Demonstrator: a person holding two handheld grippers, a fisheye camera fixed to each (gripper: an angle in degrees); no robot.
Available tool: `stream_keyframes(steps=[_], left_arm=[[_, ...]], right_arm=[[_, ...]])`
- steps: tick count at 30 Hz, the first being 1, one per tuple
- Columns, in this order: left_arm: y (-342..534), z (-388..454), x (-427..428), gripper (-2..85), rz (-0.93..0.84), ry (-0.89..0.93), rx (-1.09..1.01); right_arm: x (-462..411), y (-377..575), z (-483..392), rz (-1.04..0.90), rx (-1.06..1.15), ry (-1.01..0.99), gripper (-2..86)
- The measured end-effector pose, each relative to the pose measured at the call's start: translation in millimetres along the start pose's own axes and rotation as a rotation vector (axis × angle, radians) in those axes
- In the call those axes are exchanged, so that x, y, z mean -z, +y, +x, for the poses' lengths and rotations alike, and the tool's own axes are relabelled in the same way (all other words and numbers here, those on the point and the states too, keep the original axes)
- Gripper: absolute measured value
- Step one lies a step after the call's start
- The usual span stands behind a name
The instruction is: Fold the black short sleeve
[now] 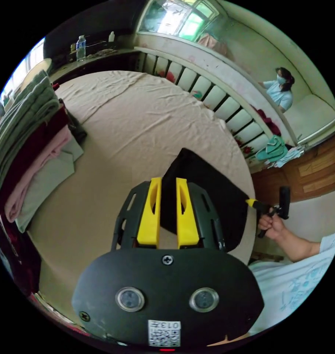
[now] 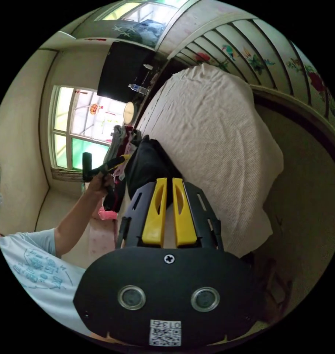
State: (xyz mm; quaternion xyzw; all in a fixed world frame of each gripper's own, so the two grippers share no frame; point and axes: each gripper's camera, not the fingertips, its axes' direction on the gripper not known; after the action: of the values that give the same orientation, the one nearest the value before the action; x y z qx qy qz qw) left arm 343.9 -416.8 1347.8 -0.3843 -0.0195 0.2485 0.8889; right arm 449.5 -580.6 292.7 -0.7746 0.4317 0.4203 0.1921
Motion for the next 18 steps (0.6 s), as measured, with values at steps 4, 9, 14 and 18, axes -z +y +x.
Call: stream_keyframes(steps=[4, 9, 14, 18], left_arm=[[-5, 8, -27, 11.5, -0.108, -0.127, -0.076], [-13, -3, -19, 13.9, -0.052, 0.023, -0.036], [-29, -9, -19, 15.8, -0.064, 0.206, -0.089], [-33, 1, -35, 16.3, -0.148, 0.156, -0.162]], right_arm=[[4, -8, 3, -0.043, -0.01, 0.011, 2.3], [26, -8, -46, -0.101, 0.289, 0.357, 8.2], [11, -20, -55, -0.111, 0.269, 0.239, 13.5], [-16, -28, -60, -0.131, 0.241, 0.207, 13.9]])
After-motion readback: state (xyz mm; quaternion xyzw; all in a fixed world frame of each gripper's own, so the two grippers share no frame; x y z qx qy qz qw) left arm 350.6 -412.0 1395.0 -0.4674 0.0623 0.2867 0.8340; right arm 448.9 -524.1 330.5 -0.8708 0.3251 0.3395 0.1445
